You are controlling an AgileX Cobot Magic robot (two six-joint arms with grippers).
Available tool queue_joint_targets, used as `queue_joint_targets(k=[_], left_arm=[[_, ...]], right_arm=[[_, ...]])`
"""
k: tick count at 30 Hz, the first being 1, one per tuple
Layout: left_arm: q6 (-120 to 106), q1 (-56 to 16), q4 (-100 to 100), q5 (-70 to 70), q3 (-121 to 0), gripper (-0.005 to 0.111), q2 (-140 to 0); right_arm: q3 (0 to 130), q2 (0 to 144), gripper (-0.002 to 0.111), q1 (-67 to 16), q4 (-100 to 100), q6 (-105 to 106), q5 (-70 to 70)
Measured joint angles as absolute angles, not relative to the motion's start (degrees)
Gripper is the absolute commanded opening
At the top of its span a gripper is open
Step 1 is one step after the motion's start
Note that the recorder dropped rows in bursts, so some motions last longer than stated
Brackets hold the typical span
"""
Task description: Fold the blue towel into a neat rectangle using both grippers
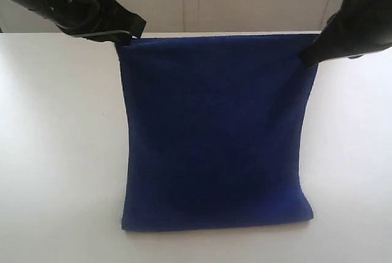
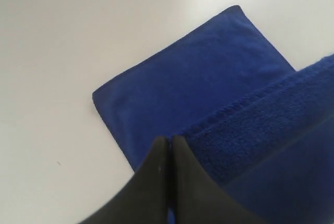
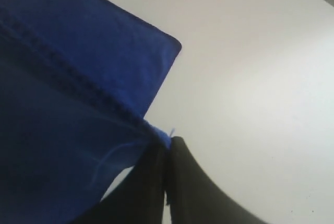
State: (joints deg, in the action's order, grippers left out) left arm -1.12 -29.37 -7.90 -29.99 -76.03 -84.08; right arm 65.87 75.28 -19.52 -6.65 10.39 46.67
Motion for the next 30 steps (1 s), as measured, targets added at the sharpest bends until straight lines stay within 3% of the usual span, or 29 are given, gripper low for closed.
queue_joint_targets(k=[30], left_arm=[[-1.98, -26.61, -6.39, -21.18, -83.94, 0.000, -98.39]], right_arm=[[74.10, 92.55, 0.000, -18.71, -15.76, 2.57, 35.94]])
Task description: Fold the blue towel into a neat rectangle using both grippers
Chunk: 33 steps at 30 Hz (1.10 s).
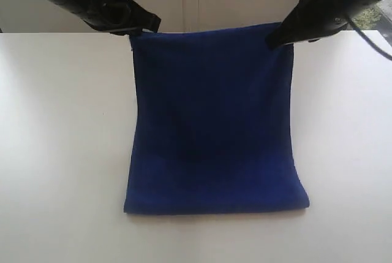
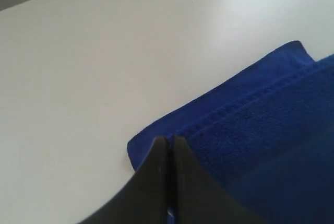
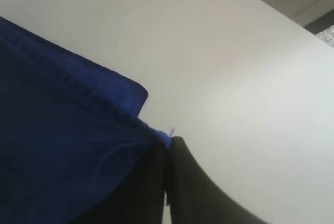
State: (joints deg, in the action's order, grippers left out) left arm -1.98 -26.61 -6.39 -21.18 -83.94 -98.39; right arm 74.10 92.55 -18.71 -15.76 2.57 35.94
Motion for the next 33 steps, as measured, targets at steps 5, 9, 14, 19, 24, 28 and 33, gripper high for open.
queue_joint_targets(k=[5, 9, 14, 19, 24, 28, 33], left_arm=[[-1.87, -25.52, -6.52, -18.20, -83.94, 0.000, -102.01], [-1.54, -24.66, -6.64, -15.65, -83.94, 0.000, -104.75], [-1.54, -24.44, -6.64, -12.18, -83.94, 0.000, -107.29], [-1.54, -24.40, -6.64, -8.79, -83.94, 0.000, -110.15], [-1.54, -24.31, -6.64, -5.37, -83.94, 0.000, -112.73], [-1.54, -24.17, -6.64, -3.57, -83.94, 0.000, -115.03], [-1.54, -24.17, -6.64, -0.59, -83.94, 0.000, -117.36]], right_arm=[[74.10, 97.60, 0.000, -17.07, -15.94, 1.59, 31.63], [74.10, 100.55, 0.000, -16.29, -15.94, 1.51, 28.19], [74.10, 103.40, 0.000, -15.55, -15.94, 1.51, 23.99], [74.10, 106.50, 0.000, -15.33, -15.94, 1.51, 19.61], [74.10, 110.12, 0.000, -15.33, -16.07, 1.51, 15.20], [74.10, 112.04, 0.000, -15.33, -16.36, 1.47, 12.42], [74.10, 114.43, 0.000, -15.33, -16.59, 1.47, 9.04]])
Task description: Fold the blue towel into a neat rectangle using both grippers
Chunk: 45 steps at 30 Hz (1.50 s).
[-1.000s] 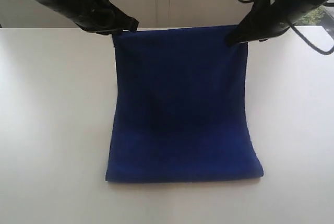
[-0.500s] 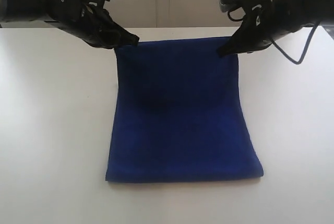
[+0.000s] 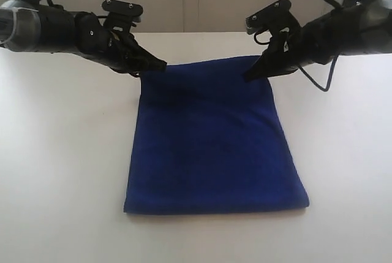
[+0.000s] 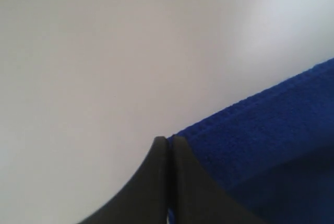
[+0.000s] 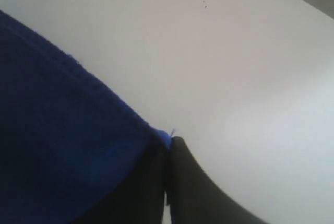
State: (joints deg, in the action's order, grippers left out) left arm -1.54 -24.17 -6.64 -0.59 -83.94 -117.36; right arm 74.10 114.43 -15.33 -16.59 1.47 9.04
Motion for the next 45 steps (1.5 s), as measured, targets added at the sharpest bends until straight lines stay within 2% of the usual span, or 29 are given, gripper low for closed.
queue_joint_targets(k=[9, 11, 13, 14, 15, 16, 17, 18, 20, 22, 25, 27, 28, 30, 31, 32, 36, 40, 45], left_arm=[[-1.54, -24.17, -6.64, 4.43, -83.94, 0.001, -121.18], [-1.54, -24.17, -6.64, 4.44, -83.94, 0.007, -121.43], [-1.54, -24.17, -6.64, 3.93, -83.94, 0.019, -121.56], [-1.54, -24.17, -6.64, 3.81, -83.94, 0.032, -121.65], [-1.54, -24.17, -6.64, 3.84, -83.94, 0.038, -121.65], [-1.54, -24.17, -6.64, 3.84, -83.94, 0.047, -121.65], [-1.54, -24.17, -6.64, 3.84, -83.94, 0.051, -121.65], [-1.54, -24.17, -6.64, 3.84, -83.94, 0.055, -121.65], [-1.54, -24.17, -6.64, 3.84, -83.94, 0.058, -121.65], [-1.54, -24.13, -6.64, 3.84, -83.94, 0.058, -121.65], [-1.54, -23.03, -6.64, 3.30, -83.94, 0.058, -120.29], [-1.65, -20.74, -6.64, 1.72, -83.94, 0.058, -118.39], [-1.65, -19.42, -6.64, 0.87, -83.94, 0.056, -117.42], [-0.42, -16.37, -6.64, -2.24, -83.94, 0.051, -115.52], [0.51, -14.98, -6.64, -4.17, -83.94, 0.047, -114.77], [1.21, -14.38, -6.64, -5.53, -83.94, 0.038, -114.53], [2.63, -14.70, -7.84, -9.62, -83.94, 0.001, -112.63], [2.74, -16.42, -8.68, -11.94, -83.94, 0.000, -112.39], [2.74, -16.55, -12.01, -15.13, -83.94, 0.000, -114.48]], right_arm=[[74.10, 119.83, 0.000, -14.98, -16.59, 1.47, 2.77], [74.10, 120.38, 0.000, -14.98, -16.59, 1.47, 2.19], [74.10, 120.52, 0.002, -14.98, -16.59, 1.47, 1.72], [74.10, 120.52, 0.008, -14.98, -16.59, 1.47, 1.42], [74.10, 120.52, 0.012, -14.98, -16.59, 1.47, 0.88], [74.10, 120.52, 0.025, -14.98, -16.59, 1.47, 0.74], [74.10, 120.52, 0.030, -14.98, -16.59, 1.47, 0.45], [74.10, 120.52, 0.042, -14.98, -16.59, 1.47, 0.00], [74.10, 120.52, 0.059, -14.98, -16.59, 1.47, -0.80], [74.10, 120.30, 0.064, -14.98, -16.59, 1.47, -1.59], [74.10, 118.13, 0.064, -14.88, -16.59, 1.47, -1.31], [74.10, 115.89, 0.059, -13.90, -16.59, 0.74, 0.00], [74.10, 114.65, 0.050, -13.24, -16.59, -0.49, 1.33], [74.10, 112.51, 0.025, -11.83, -16.59, -5.50, 4.65], [74.10, 111.69, 0.015, -11.39, -16.59, -8.13, 6.57], [74.10, 111.14, 0.002, -11.39, -16.15, -9.66, 8.06], [80.08, 110.22, 0.000, -13.20, -3.24, -3.80, 19.29], [89.59, 116.72, 0.000, -13.41, 21.15, 17.65, 29.99], [94.43, 124.56, 0.000, -13.41, 24.89, 21.09, 30.56]])
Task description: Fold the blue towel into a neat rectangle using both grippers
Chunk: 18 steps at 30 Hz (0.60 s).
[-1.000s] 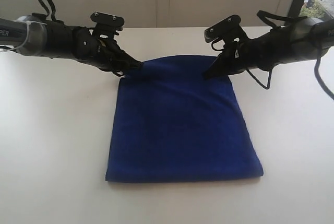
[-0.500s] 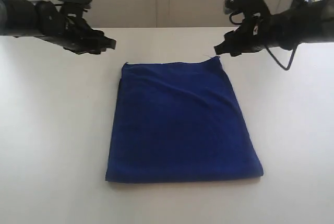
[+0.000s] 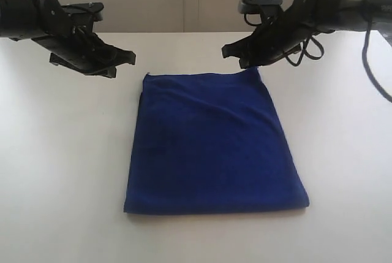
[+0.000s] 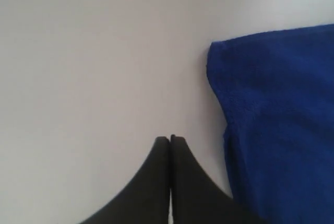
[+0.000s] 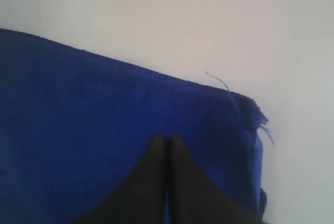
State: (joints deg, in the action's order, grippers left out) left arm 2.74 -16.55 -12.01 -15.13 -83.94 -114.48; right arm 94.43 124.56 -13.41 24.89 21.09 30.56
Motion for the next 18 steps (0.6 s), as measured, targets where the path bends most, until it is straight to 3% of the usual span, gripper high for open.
queue_joint_targets(k=[18], left_arm=[[1.03, -16.55, -12.54, -15.66, -83.94, 0.000, -114.87]], right_arm=[[95.30, 131.74, 0.000, -10.03, 24.97, 21.57, 23.85]])
